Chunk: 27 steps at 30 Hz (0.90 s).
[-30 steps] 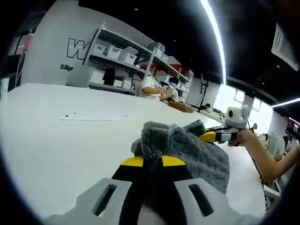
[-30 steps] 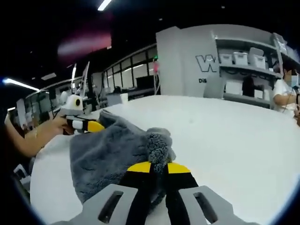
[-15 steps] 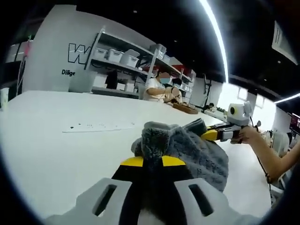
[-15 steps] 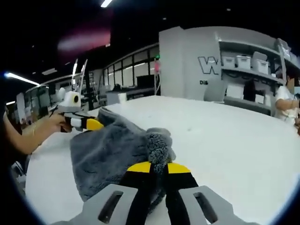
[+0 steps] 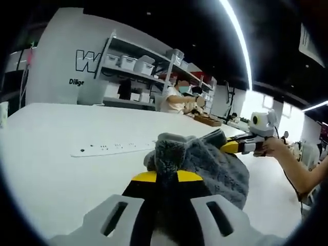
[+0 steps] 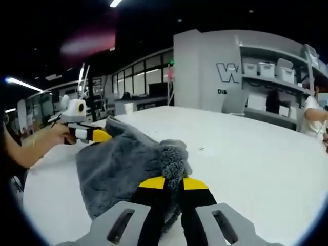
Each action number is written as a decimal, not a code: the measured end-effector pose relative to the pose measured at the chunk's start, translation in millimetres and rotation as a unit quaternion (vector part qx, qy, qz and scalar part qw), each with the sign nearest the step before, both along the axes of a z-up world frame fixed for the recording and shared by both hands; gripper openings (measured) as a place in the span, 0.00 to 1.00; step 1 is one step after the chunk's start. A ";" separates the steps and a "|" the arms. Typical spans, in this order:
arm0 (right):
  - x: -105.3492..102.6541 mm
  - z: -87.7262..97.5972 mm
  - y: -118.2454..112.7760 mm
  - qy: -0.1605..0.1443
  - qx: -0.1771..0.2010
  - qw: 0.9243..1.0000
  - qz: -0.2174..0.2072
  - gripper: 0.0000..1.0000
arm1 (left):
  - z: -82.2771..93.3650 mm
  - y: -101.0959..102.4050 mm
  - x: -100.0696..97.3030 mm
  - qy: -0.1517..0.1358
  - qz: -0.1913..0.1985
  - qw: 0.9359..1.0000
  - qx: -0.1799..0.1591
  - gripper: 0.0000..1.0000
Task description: Open the folded towel by lifting each exposed corner and separating the folded layers until the towel lies flat within the target outline without major curled edges
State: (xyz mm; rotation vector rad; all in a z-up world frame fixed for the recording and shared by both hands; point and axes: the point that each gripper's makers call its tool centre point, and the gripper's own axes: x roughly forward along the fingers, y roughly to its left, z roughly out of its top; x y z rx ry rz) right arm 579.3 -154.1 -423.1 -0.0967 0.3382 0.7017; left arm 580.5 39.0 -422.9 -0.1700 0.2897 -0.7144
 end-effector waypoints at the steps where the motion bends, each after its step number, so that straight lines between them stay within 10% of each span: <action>1: 1.9 -0.5 -0.5 -0.001 0.000 1.000 -0.001 0.03 | -0.8 -0.3 2.2 0.000 0.000 1.000 0.003 0.09; 27: 26.4 -33.9 -1.6 0.029 -0.001 1.000 -0.009 0.06 | -29.0 2.5 25.5 0.026 0.010 0.999 0.021 0.10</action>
